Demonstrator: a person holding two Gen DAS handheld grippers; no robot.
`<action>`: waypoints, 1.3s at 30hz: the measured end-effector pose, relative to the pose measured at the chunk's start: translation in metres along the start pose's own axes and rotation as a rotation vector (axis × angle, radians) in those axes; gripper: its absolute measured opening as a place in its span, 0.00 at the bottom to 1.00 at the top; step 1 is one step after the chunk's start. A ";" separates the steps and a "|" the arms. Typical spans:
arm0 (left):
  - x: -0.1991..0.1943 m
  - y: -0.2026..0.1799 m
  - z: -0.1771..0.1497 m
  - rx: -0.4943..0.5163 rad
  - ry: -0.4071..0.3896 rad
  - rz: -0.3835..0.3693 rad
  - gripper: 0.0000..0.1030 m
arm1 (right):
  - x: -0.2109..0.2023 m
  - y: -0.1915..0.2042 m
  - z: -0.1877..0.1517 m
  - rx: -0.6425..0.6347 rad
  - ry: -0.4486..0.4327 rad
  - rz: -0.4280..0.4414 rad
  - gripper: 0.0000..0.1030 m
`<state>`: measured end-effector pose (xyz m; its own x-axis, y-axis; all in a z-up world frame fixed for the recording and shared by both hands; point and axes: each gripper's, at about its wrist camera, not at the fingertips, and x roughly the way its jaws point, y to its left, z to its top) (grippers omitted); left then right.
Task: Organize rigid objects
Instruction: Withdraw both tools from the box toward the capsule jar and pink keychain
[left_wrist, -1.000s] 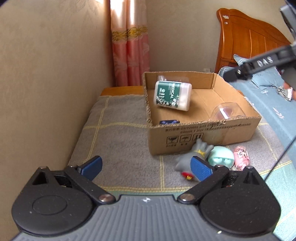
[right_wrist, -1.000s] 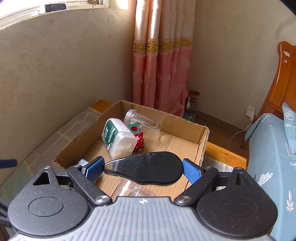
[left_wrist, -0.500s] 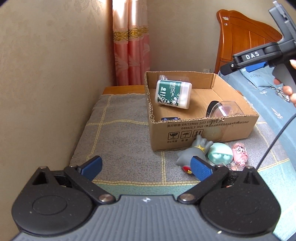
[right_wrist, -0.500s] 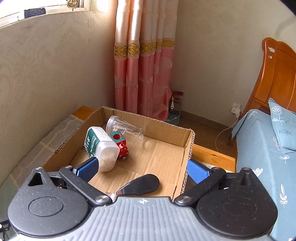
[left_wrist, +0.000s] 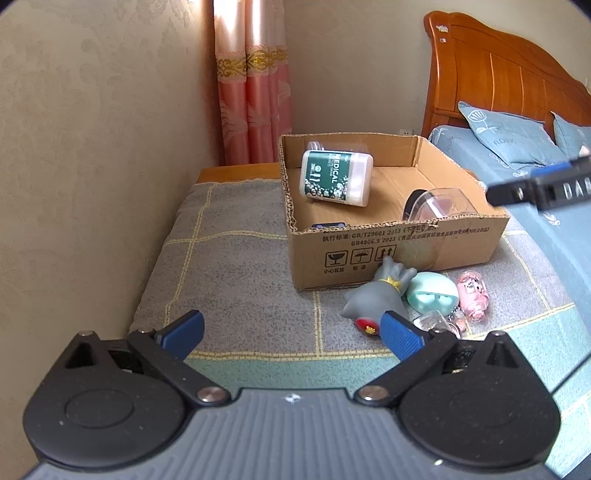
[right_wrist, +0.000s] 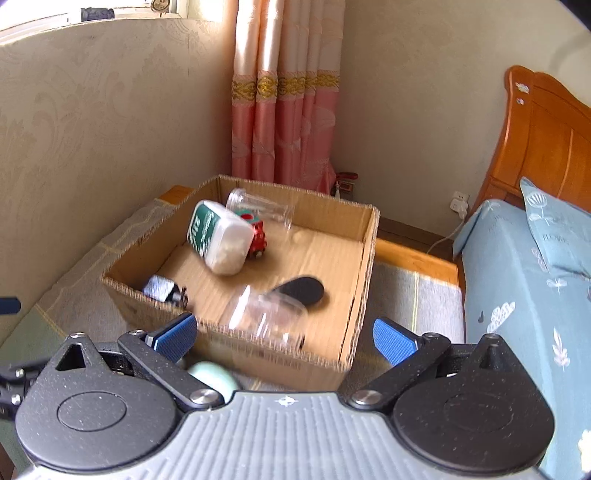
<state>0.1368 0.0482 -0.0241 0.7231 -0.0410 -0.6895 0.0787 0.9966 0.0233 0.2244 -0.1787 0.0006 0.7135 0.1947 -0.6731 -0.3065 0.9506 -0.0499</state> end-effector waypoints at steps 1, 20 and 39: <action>0.001 -0.001 -0.001 0.005 0.002 -0.005 0.98 | -0.001 0.001 -0.008 0.012 0.005 -0.004 1.00; -0.004 -0.029 -0.012 0.102 0.019 -0.072 0.98 | 0.007 0.065 -0.110 -0.006 0.155 0.060 1.00; 0.013 -0.069 -0.050 0.264 0.129 -0.198 0.98 | 0.008 0.028 -0.142 0.016 0.149 0.020 1.00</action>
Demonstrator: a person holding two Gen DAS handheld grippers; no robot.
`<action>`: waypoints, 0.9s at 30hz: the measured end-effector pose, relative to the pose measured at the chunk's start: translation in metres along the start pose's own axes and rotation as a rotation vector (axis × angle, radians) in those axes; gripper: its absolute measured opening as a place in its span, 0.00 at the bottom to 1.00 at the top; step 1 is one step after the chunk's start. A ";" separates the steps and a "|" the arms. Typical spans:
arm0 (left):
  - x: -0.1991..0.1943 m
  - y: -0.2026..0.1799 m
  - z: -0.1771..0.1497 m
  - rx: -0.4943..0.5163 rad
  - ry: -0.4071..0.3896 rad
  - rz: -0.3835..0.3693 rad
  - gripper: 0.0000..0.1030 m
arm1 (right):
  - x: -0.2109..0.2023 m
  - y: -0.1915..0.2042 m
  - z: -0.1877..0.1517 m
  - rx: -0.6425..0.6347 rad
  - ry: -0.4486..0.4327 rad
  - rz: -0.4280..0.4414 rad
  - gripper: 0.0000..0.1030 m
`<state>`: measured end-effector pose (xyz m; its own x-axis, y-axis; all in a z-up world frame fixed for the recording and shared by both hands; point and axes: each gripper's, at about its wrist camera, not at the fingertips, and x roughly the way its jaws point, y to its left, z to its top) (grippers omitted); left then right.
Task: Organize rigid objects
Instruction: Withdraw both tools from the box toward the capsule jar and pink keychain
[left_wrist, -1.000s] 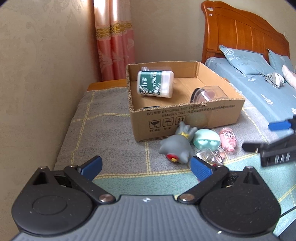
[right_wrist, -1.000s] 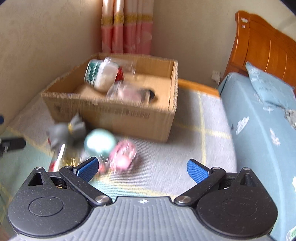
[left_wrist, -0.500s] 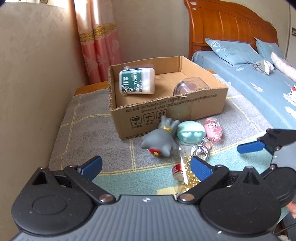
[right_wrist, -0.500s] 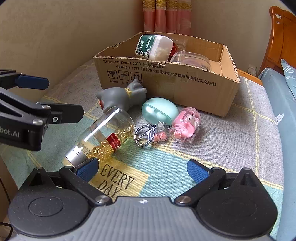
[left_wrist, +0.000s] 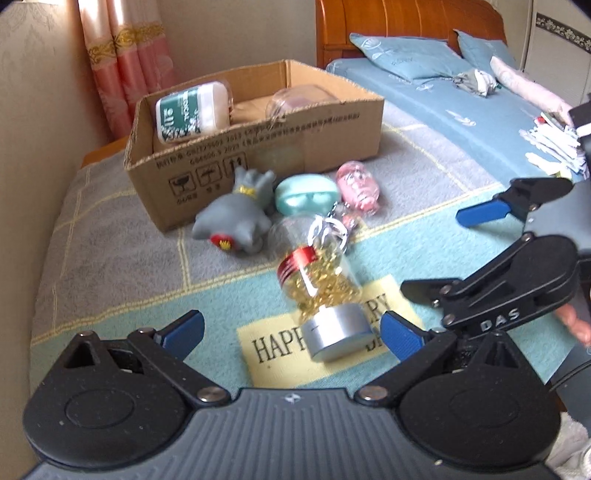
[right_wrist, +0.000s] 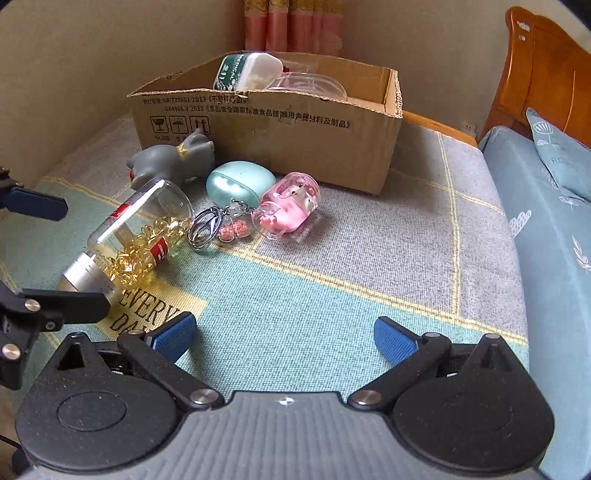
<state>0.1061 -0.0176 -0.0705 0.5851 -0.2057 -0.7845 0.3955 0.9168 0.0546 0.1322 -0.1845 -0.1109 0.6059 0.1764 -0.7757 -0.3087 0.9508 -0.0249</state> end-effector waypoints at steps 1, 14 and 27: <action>0.001 0.003 -0.002 -0.006 0.008 0.004 0.98 | 0.000 0.000 0.000 -0.002 -0.002 0.002 1.00; 0.007 0.062 -0.010 -0.148 0.025 0.126 0.98 | 0.001 0.001 0.003 -0.026 -0.013 0.021 1.00; 0.001 0.028 -0.017 -0.030 0.017 -0.042 0.98 | -0.001 -0.001 0.002 -0.042 -0.015 0.033 1.00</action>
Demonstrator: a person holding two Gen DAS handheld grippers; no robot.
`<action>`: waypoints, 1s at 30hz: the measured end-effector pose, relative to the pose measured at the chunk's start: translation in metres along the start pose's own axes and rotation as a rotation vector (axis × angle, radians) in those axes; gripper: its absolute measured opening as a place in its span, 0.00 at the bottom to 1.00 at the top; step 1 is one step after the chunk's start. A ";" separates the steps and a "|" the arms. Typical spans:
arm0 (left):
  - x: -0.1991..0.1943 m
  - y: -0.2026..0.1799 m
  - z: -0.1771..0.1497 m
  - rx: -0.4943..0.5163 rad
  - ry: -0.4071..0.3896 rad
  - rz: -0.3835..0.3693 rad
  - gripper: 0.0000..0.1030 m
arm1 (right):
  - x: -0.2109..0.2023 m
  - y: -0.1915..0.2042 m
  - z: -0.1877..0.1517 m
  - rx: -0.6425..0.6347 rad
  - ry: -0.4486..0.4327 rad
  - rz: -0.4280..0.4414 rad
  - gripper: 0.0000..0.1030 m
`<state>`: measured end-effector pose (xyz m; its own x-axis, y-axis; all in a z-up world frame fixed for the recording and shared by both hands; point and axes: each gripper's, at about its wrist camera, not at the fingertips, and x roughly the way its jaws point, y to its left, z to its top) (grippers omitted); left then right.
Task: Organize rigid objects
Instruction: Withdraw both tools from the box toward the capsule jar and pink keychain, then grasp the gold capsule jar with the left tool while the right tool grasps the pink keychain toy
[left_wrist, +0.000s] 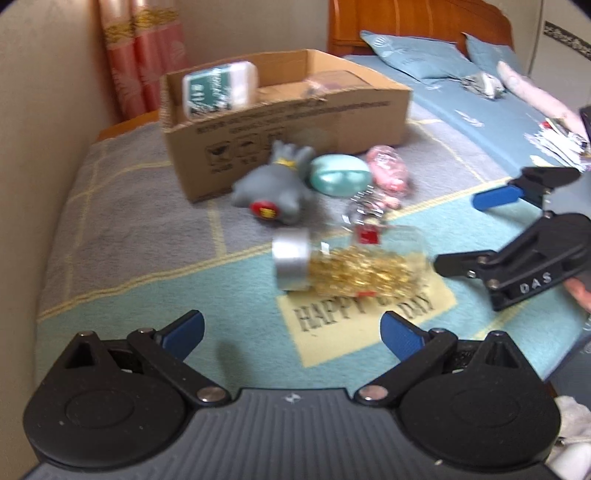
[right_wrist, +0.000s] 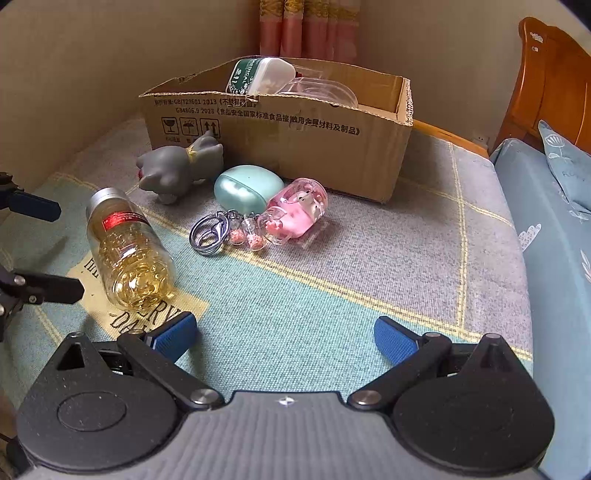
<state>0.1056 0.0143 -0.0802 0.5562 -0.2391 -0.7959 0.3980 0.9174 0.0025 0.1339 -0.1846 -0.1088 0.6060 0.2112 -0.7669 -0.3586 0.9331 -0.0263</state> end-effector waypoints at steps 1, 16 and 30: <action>0.004 -0.004 0.000 0.008 0.013 -0.011 0.98 | -0.001 -0.001 -0.001 -0.004 0.002 0.004 1.00; 0.025 -0.030 0.005 -0.003 -0.043 -0.010 0.99 | -0.012 -0.014 -0.016 -0.015 -0.028 0.016 1.00; 0.029 -0.030 0.021 -0.033 -0.054 0.033 0.92 | -0.010 -0.016 -0.014 -0.053 -0.031 0.048 1.00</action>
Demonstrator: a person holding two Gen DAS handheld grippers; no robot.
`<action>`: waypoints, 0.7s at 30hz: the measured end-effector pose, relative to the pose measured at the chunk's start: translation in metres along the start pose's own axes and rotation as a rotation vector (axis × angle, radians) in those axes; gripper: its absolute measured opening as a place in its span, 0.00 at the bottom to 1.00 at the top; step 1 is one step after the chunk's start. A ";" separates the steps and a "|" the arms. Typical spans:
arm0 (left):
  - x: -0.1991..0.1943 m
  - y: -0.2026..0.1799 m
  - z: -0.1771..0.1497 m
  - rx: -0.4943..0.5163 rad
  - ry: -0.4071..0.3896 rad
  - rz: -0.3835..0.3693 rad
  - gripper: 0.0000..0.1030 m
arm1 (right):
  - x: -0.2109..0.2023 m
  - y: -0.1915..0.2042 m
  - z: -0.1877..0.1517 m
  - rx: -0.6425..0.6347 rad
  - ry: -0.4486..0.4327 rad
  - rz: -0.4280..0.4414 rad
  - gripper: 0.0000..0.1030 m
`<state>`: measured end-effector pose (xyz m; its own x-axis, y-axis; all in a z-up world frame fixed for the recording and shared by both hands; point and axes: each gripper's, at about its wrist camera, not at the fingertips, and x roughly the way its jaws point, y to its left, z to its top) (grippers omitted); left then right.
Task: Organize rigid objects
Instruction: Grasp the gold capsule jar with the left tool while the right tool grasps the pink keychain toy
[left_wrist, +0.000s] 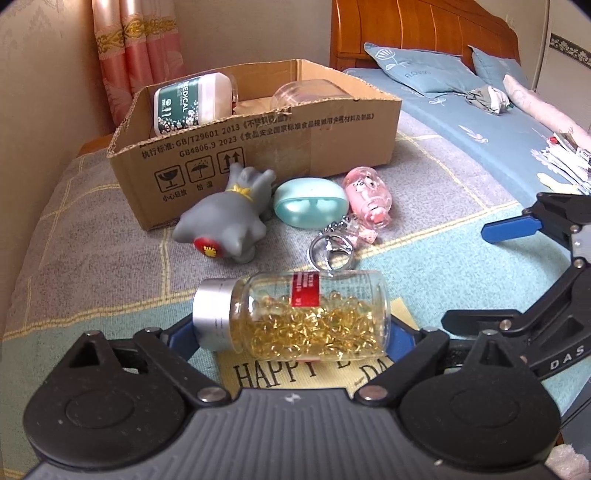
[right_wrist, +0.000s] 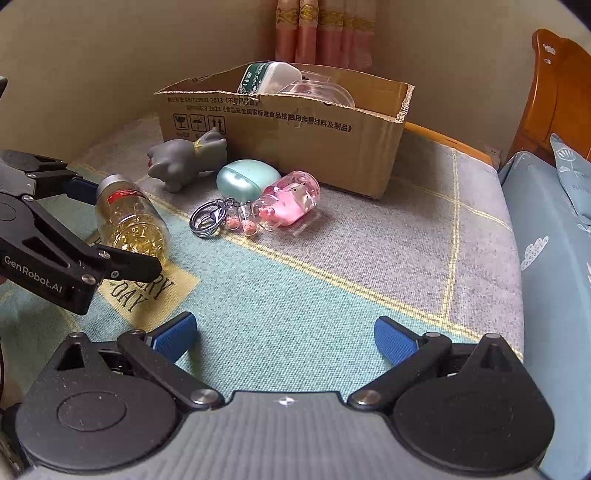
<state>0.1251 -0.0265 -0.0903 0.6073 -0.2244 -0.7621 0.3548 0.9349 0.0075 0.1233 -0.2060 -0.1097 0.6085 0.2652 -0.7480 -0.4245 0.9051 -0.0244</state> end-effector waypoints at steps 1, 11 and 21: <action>-0.001 0.001 0.000 -0.002 0.003 0.005 0.92 | 0.001 0.000 0.001 -0.006 0.002 0.004 1.00; -0.009 0.034 -0.013 -0.070 0.011 0.114 0.92 | 0.025 -0.003 0.029 -0.126 0.009 0.111 1.00; -0.012 0.046 -0.019 -0.112 0.015 0.122 0.92 | 0.057 -0.008 0.077 -0.199 0.027 0.146 1.00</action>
<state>0.1212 0.0244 -0.0933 0.6298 -0.1034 -0.7698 0.1967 0.9800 0.0293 0.2131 -0.1729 -0.1013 0.5139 0.3774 -0.7704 -0.6319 0.7739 -0.0424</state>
